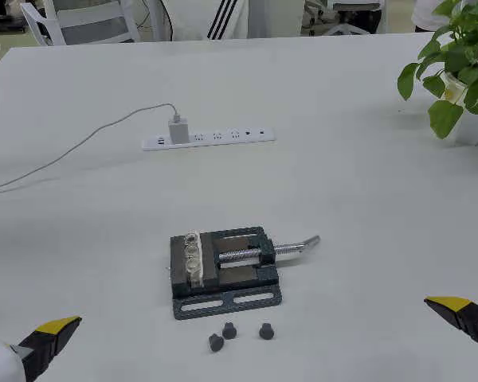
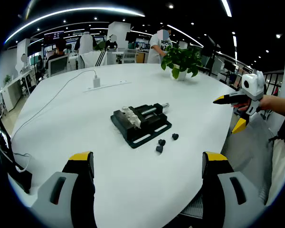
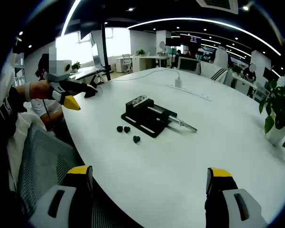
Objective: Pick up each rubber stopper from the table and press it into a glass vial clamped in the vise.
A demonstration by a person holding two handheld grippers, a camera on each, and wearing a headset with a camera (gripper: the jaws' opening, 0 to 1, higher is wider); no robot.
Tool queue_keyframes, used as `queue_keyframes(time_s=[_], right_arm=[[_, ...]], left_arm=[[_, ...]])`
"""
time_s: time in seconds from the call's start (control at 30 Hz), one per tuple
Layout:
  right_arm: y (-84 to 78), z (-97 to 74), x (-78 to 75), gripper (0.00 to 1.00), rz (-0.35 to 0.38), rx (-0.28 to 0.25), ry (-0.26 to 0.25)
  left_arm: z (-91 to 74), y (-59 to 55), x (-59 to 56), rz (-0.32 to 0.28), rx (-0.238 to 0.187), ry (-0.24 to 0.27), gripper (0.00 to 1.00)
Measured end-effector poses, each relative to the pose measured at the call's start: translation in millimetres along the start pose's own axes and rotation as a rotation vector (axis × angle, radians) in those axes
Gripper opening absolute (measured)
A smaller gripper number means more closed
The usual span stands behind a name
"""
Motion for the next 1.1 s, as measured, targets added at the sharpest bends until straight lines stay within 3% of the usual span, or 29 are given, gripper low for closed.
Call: queue_keyframes(time_s=[0.5, 0.87, 1.1], right_arm=[[0.3, 7.6, -1.0, 0.99, -0.042, 0.027, 0.006], [2.4, 9.0, -1.7, 0.98, -0.059, 0.030, 0.008], [12.2, 14.7, -2.5, 0.96, -0.105, 0.033, 0.026]], left_arm=[[-4.1, -2.3, -0.7, 0.007, -0.009, 0.024, 0.93], [-2.3, -0.1, -4.4, 0.023, -0.012, 0.012, 0.93], [-1.4, 0.0, -7.0, 0.035, -0.014, 0.001, 0.92]])
Point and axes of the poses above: the centre of the closed fingertips' face, and the gripper's own axes: z roughly forward along the fingers, x roughly to its left, y roughly out of its top, the point moved 6 cm from there along -z, roughly backward along the fingers, and after that the axes turned 4 degrees about -y, right-handed, at the moved point
